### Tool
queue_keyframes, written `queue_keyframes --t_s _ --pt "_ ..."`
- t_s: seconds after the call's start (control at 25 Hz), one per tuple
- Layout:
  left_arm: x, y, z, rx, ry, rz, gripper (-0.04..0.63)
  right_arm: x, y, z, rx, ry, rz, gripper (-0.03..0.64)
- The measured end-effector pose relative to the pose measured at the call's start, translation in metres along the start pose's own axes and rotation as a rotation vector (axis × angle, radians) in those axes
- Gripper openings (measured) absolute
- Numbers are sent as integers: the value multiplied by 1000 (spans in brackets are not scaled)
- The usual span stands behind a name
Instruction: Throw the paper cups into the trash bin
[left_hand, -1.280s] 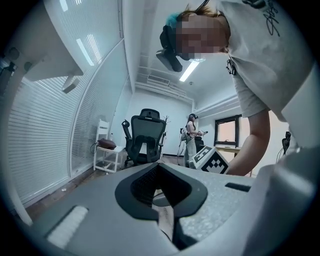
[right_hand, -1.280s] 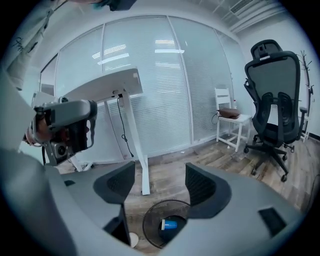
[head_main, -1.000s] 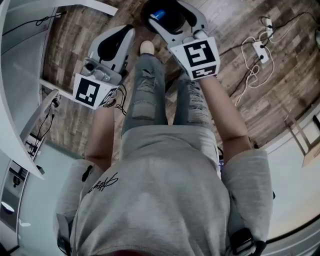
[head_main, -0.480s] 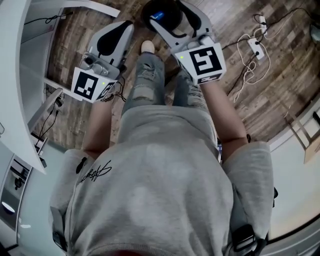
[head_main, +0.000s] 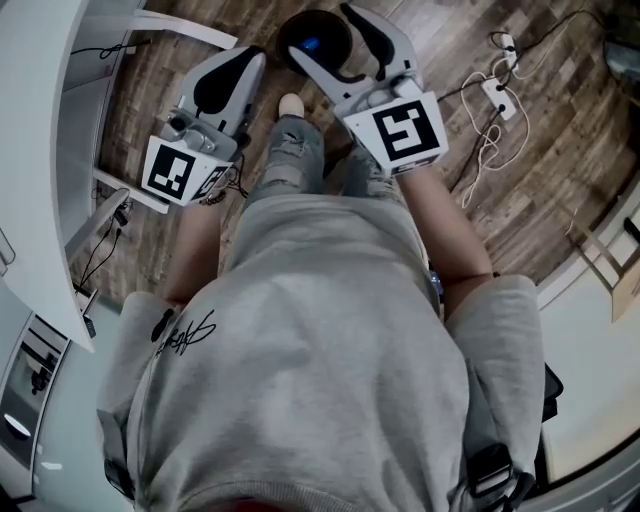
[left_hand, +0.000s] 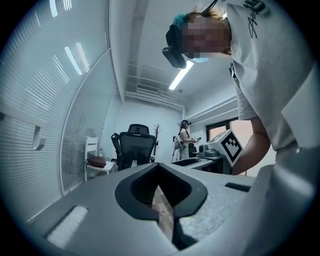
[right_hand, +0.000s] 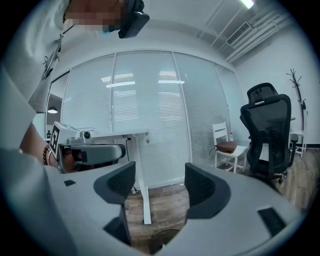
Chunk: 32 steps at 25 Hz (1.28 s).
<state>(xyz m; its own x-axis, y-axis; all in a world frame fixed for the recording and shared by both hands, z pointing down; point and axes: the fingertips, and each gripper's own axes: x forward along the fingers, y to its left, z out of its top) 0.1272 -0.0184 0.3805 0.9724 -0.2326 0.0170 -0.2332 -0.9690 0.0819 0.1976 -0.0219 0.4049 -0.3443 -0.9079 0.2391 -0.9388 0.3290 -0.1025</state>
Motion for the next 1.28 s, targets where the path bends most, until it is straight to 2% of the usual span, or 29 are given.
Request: queue_keyframes --t_s 0.2,0.36,0.96,1.28 --pt "-1 -15 21 44 -8 -18 0 -18 13 16 -5 -32 22 310" --pt "-4 -20 38 65 -21 -4 0 -33 20 33 -45 -69 22 310" --pt "-1 -50 93 168 -70 -42 0 -76 18 102 -117 -192 19 310" --pt "-4 -62 118 202 -93 -46 0 -93 28 127 -149 -247 69 302"
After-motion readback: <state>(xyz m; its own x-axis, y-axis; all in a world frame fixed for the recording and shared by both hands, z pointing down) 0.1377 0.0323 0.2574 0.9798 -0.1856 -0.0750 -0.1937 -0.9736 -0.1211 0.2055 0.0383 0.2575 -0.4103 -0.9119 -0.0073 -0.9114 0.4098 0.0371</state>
